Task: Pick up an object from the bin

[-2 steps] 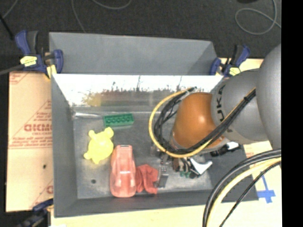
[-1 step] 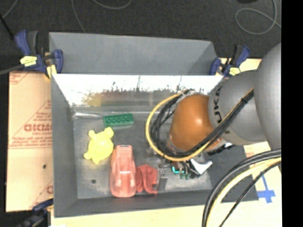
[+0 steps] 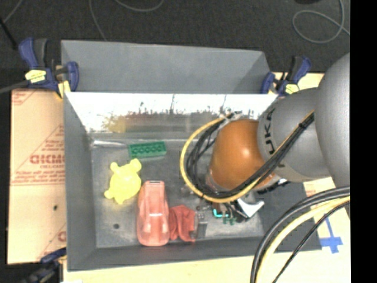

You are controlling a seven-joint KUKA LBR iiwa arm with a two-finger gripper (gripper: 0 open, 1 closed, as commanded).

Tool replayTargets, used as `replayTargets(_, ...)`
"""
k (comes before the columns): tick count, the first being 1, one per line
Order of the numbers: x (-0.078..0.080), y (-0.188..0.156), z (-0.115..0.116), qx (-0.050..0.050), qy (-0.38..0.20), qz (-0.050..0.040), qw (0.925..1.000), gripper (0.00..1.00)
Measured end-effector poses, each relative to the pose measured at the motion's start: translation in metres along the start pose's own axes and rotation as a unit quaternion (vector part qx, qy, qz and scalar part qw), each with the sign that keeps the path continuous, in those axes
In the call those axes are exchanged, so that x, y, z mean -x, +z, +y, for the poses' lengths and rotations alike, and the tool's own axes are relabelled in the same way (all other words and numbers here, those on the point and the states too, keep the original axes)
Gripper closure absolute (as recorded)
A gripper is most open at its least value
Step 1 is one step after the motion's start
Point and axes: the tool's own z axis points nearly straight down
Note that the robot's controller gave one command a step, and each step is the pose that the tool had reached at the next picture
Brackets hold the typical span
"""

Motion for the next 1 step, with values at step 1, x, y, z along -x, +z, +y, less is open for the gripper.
replayTargets(1,-0.0011,0.0096,0.0270,-0.001,-0.085,0.0003,0.9964,1.00)
